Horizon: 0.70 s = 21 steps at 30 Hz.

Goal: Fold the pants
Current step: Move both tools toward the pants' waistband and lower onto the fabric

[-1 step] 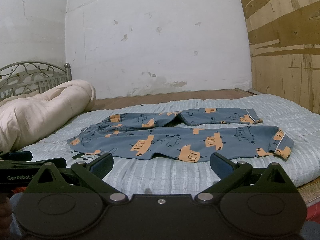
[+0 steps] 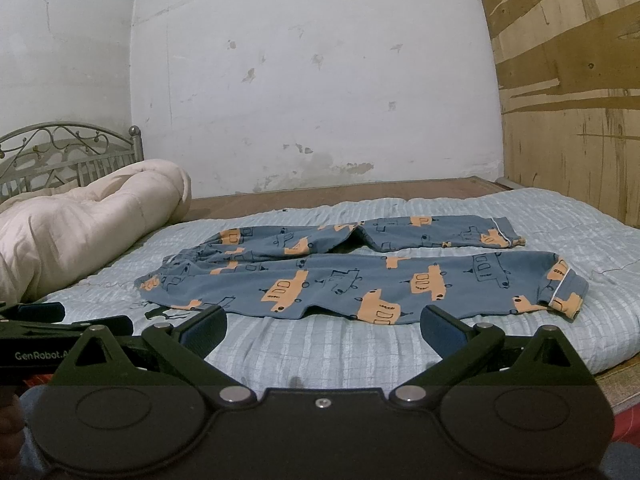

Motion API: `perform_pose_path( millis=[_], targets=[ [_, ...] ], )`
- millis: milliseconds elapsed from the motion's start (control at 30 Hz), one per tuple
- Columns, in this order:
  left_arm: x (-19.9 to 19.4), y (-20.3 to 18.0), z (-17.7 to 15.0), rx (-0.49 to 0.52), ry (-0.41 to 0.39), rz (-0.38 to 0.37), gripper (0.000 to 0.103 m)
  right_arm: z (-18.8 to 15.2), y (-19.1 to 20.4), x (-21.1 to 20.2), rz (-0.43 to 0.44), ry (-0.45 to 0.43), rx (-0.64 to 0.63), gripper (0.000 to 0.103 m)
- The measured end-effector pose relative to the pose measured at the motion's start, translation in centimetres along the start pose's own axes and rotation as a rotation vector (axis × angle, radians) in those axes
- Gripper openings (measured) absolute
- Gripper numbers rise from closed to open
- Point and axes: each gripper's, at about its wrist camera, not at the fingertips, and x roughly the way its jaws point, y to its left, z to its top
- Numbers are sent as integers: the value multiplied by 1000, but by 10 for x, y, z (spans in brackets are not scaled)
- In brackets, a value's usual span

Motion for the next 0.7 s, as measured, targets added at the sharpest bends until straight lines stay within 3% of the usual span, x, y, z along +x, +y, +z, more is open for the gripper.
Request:
perform_pose_path(
  millis=[233, 367, 467, 600, 700],
  targets=[
    [1, 1, 0, 5, 16, 0, 102, -7, 10, 1, 2, 8, -2, 102],
    [10, -1, 4, 13, 82, 9, 102, -4, 10, 3, 4, 30, 4, 102],
    [22, 0, 11, 0, 165, 11, 102, 8, 11, 16, 10, 119, 9, 102],
    [29, 1, 20, -20, 198, 1, 102, 21, 10, 30, 37, 226, 49, 102],
    [33, -1, 28, -15, 223, 5, 102, 28, 12, 36, 32, 249, 33, 102]
  ],
)
